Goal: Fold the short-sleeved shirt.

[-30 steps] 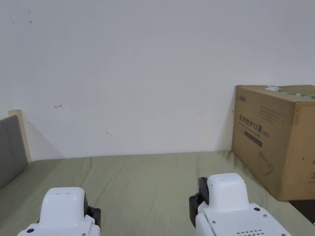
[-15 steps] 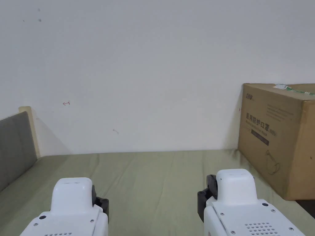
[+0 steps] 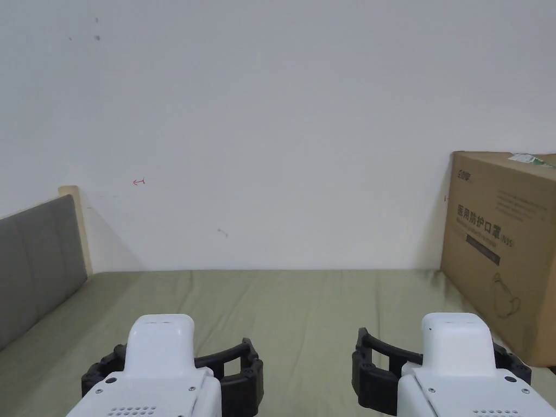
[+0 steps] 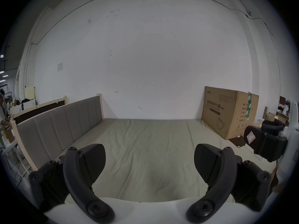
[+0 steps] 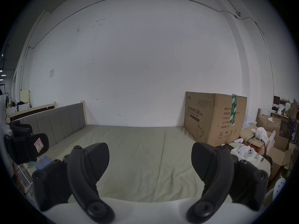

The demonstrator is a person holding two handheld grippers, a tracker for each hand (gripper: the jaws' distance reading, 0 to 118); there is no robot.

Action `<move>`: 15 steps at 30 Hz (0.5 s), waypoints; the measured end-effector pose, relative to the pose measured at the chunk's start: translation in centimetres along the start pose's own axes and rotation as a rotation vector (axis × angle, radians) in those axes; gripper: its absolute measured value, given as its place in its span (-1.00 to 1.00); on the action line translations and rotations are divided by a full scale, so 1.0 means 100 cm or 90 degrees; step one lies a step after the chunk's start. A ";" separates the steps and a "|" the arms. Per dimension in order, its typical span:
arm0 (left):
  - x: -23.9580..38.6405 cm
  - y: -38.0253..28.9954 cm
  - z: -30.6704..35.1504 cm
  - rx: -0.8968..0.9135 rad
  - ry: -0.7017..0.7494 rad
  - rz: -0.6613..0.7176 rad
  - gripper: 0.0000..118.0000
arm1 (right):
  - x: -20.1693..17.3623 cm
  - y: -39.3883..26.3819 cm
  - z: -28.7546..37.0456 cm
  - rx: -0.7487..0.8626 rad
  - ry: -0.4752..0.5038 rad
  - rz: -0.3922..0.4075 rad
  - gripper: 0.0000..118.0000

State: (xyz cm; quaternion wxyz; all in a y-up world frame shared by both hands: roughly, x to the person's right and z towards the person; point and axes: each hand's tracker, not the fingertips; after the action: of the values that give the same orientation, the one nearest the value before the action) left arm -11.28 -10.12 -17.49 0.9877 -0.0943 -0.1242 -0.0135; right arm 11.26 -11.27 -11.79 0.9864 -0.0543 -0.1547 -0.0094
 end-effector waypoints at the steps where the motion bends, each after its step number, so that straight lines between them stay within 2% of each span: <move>1: 0.001 -0.001 -0.001 -0.001 0.001 -0.007 0.90 | 0.001 0.000 0.000 -0.001 0.001 -0.005 0.78; 3: 0.005 -0.004 -0.002 0.003 0.025 -0.029 0.90 | 0.002 0.000 -0.002 -0.006 0.003 -0.009 0.78; 9: -0.005 -0.001 -0.002 -0.001 0.007 0.023 0.90 | 0.006 -0.001 -0.003 -0.008 -0.006 -0.006 0.78; 11: -0.004 0.002 -0.004 -0.018 0.039 0.009 0.90 | 0.008 -0.001 -0.004 -0.010 -0.009 -0.009 0.78; 15: -0.005 0.000 -0.004 -0.017 0.034 0.003 0.90 | 0.009 -0.002 -0.006 -0.016 -0.006 -0.017 0.78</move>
State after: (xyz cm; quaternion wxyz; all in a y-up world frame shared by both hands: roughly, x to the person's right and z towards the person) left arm -11.64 -10.17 -18.02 0.9893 -0.1071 -0.0978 -0.0150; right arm 12.32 -11.49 -12.04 0.9847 -0.0645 -0.1603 -0.0244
